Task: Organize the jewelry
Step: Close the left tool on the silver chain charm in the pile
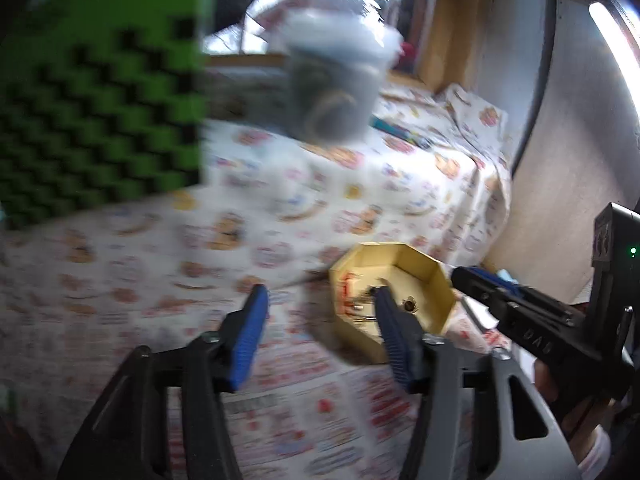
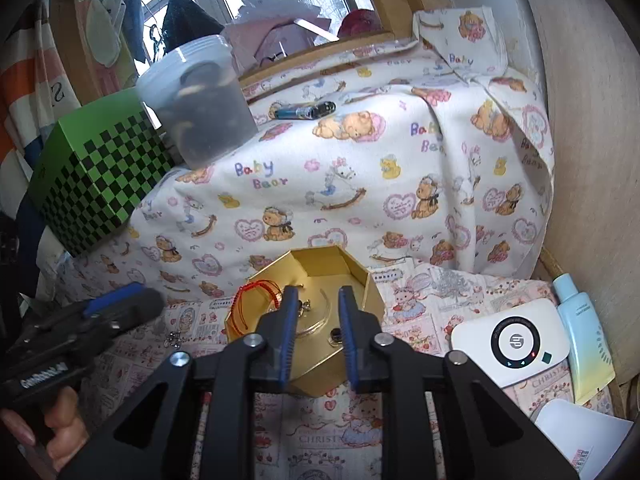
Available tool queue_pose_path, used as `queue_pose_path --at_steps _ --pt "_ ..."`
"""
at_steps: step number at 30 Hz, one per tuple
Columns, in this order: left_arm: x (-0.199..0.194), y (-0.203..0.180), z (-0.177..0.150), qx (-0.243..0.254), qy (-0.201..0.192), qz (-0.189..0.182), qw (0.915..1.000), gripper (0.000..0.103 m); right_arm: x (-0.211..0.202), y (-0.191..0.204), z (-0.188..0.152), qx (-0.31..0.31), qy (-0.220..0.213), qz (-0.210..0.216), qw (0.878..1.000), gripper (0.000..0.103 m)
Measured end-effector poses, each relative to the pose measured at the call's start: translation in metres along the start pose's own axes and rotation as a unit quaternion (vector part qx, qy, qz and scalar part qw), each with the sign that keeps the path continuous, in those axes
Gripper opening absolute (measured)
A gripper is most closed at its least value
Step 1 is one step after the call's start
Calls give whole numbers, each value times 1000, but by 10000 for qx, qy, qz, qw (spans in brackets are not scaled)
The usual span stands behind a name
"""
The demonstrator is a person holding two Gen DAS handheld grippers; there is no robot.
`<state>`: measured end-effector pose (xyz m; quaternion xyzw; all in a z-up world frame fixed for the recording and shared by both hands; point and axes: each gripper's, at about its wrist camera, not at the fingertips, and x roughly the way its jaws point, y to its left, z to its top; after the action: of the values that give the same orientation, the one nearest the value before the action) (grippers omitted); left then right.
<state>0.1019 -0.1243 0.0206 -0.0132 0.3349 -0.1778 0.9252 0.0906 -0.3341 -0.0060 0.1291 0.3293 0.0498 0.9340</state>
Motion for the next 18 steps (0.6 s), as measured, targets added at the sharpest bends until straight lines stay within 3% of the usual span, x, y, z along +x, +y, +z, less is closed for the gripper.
queue_pose_path --at_steps 2,6,11,18 --pt "-15 11 -3 -40 -170 189 9997 68 -5 2 0 -36 -125 -49 9999 46" --pt "-38 33 -12 -111 -476 528 9974 78 -14 10 0 -162 -304 -44 9994 58" --pt "-44 58 -21 -238 -630 729 9951 81 -16 19 -3 -349 -347 -96 9987 63" --pt "-22 80 -33 -536 -294 796 9949 81 -7 22 -9 -446 -308 -281 9981 68"
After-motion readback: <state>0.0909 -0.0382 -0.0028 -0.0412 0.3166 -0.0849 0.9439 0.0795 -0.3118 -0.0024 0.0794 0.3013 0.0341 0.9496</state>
